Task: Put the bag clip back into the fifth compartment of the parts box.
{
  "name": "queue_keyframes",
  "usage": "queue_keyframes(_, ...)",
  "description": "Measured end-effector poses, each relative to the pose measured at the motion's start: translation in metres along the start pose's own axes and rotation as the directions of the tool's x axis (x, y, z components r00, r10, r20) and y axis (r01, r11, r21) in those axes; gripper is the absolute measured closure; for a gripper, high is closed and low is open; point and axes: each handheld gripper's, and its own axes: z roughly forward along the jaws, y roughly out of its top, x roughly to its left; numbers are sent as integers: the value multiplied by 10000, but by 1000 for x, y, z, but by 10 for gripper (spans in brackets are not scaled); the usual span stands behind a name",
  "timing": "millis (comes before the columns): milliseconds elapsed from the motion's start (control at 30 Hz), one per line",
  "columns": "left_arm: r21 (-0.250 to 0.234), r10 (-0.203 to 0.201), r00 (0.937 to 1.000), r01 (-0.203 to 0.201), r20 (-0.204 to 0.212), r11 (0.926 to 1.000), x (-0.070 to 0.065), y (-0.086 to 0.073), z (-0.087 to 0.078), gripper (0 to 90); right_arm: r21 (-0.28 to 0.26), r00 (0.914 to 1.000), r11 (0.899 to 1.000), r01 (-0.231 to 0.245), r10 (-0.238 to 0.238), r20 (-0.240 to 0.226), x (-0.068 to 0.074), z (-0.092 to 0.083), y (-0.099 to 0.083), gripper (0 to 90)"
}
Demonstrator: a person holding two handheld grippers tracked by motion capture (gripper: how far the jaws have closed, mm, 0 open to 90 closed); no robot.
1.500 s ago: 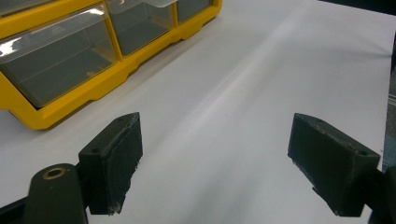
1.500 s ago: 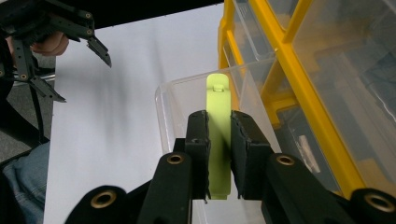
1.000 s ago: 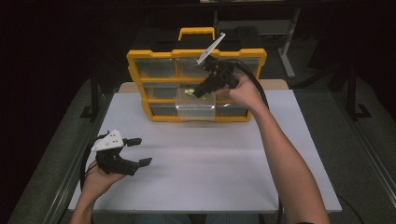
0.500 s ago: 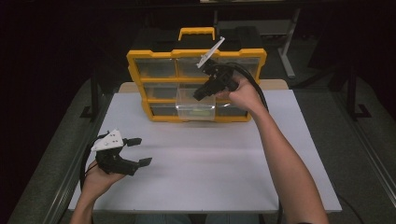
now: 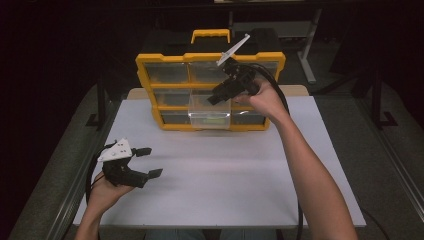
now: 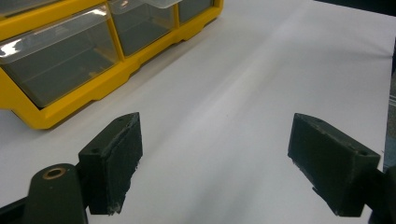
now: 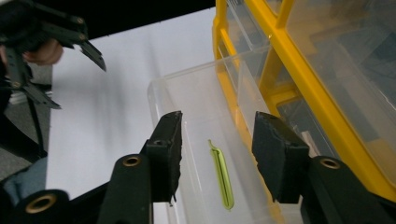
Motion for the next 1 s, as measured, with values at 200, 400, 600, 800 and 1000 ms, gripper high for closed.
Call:
queue_keyframes(200, 79, -50, 10000, 50, 8, 10000, 2, 0, -2, 177, -388, 9991, 9985, -395, 389, -165, 2, -10, -2, 320)
queue_keyframes(400, -31, -5, 10000, 5, 30, 10000, 3, -1, -3, 176, -495, 9988, 9976, -489, 484, -112, 8, -15, -1, 214)
queue_keyframes(600, -113, -52, 10000, 52, 12, 9999, 4, -1, -5, 175, -743, 9999, 9972, -43, 33, -130, 19, -17, -1, 142)
queue_keyframes(800, -55, -140, 9999, 140, -2, 9999, 4, -1, -5, 174, -836, 9997, 9965, 6, -28, -254, 27, -19, -3, 143)
queue_keyframes(1000, -66, 6, 10000, -7, -16, 10000, 4, 0, -6, 174, -900, 9993, 9957, 217, -244, -291, 34, -19, -4, 147)
